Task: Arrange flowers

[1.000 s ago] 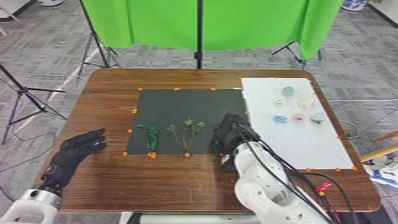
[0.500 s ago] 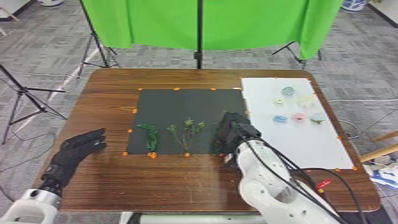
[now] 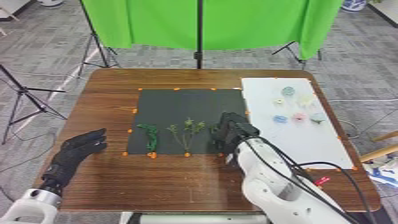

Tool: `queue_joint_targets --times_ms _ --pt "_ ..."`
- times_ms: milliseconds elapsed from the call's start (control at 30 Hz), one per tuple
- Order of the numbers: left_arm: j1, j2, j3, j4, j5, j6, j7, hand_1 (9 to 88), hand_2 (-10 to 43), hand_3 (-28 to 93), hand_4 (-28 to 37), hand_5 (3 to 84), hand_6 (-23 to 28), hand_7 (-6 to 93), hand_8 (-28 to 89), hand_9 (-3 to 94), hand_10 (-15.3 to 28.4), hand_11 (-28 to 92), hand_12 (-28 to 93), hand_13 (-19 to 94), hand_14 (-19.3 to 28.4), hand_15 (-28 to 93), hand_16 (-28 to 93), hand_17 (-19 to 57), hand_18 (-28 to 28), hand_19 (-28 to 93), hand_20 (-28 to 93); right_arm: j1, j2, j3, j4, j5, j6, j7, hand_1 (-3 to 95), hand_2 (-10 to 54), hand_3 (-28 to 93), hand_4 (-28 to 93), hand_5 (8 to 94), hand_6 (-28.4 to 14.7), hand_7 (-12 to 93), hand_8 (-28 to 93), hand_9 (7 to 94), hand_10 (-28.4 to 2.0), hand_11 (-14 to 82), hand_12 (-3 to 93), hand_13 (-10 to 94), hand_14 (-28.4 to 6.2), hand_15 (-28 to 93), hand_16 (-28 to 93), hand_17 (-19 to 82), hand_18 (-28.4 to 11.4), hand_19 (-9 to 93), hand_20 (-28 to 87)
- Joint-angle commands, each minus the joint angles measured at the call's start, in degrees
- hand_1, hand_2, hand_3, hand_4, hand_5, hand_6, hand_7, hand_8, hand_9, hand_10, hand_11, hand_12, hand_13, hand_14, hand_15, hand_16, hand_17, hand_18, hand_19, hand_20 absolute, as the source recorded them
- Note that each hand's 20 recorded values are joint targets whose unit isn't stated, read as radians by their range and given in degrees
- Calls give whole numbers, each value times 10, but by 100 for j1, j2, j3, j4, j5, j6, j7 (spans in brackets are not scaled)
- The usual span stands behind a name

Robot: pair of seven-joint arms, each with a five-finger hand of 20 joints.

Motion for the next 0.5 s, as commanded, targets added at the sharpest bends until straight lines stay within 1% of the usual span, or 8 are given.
queue_joint_targets --times_ms 33,300,433,500 --pt "20 -24 -7 11 28 -99 -95 327 -48 655 -134 430 66 77 -56 387 130 160 116 346 180 191 18 92 143 120 193 136 176 -34 -99 -34 -158 -58 338 -95 645 -48 839 -26 306 -80 906 -106 498 307 928 -17 719 429 690 -170 932 681" --pt "30 -43 -5 5 34 -95 -69 328 -47 654 -133 430 67 76 -56 387 129 160 116 347 180 192 18 92 143 120 192 262 372 50 -156 -72 -160 -97 332 -95 646 -51 836 -25 308 -89 904 -107 497 305 923 -21 720 430 682 -172 932 681" --pt "47 -57 -12 -8 39 -70 -43 328 -47 653 -134 430 66 78 -55 388 130 160 116 347 180 193 18 91 143 120 192 405 567 338 -234 -83 147 -23 329 -95 648 -53 835 -25 306 -91 903 -107 496 305 922 -20 720 430 682 -174 932 681" --pt "18 -48 -6 5 43 -79 -41 328 -47 654 -133 430 66 78 -55 388 130 160 116 347 180 193 18 91 143 120 192 501 702 498 -217 -157 363 58 328 -95 649 -54 834 -24 301 -93 902 -108 493 305 921 -19 719 430 681 -174 932 682"
